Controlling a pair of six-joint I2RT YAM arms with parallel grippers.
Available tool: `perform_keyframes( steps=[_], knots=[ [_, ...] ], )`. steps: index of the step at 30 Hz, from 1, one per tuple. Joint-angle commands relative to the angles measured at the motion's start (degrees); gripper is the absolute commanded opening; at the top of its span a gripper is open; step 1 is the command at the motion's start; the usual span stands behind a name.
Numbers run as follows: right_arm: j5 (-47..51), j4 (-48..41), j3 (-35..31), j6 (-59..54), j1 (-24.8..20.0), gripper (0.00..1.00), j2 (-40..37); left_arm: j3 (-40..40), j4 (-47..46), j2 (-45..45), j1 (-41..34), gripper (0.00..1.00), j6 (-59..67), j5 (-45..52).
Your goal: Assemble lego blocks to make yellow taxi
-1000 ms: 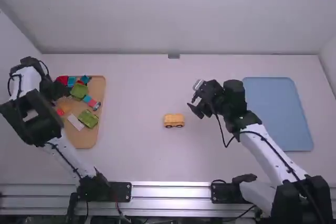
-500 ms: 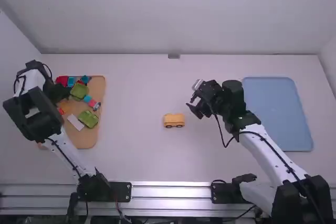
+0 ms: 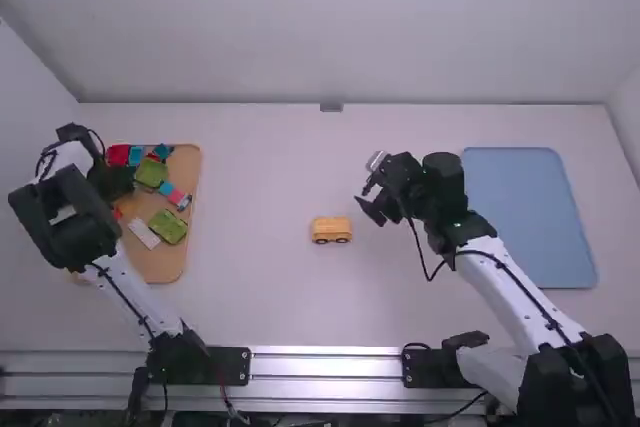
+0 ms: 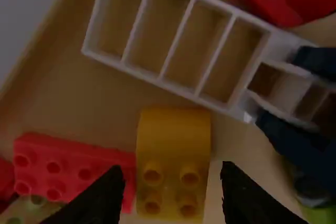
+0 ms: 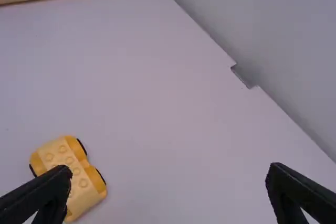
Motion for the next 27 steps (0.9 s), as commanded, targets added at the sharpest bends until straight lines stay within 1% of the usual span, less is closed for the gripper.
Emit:
perform_keyframes(
  steps=[1, 4, 11, 14, 18, 21, 24, 27],
  knots=[
    [-0.1, 0.0, 0.0, 0.6, 0.2, 0.99, -1.0, -1.5, 0.6, 0.2, -0.2, 0.49, 0.6, -0.3],
    [-0.1, -0.2, 0.0, 0.6, 0.3, 0.99, -1.0, -3.6, 4.2, 0.2, -0.2, 0.47, 0.6, 0.1],
    [-0.1, -0.2, 0.0, 0.6, 0.2, 0.99, -1.0, -5.9, 7.3, 0.2, -0.2, 0.46, 0.7, 3.2],
    [-0.1, -0.2, 0.0, 0.6, 0.2, 0.99, -1.0, -5.6, 6.4, 0.2, -0.2, 0.42, 0.7, 2.8],
    [-0.1, 0.2, 0.0, 0.6, 0.2, 0.99, -1.0, -3.1, 4.1, 0.0, -0.1, 0.43, 0.6, 1.0],
    [-0.1, 0.9, 0.0, 0.6, 0.2, 0.99, -1.0, 2.0, -0.3, -0.2, 0.1, 0.41, 0.7, 1.8],
    [-0.2, 0.8, 0.0, 0.6, 0.2, 0.99, -1.0, 2.8, -1.4, -0.2, -0.4, 0.41, 0.5, 1.2],
    [-0.3, 0.6, 0.0, 0.6, 0.4, 0.99, -1.0, 1.9, -1.0, -0.2, -0.3, 0.41, 0.0, 1.0]
  ],
)
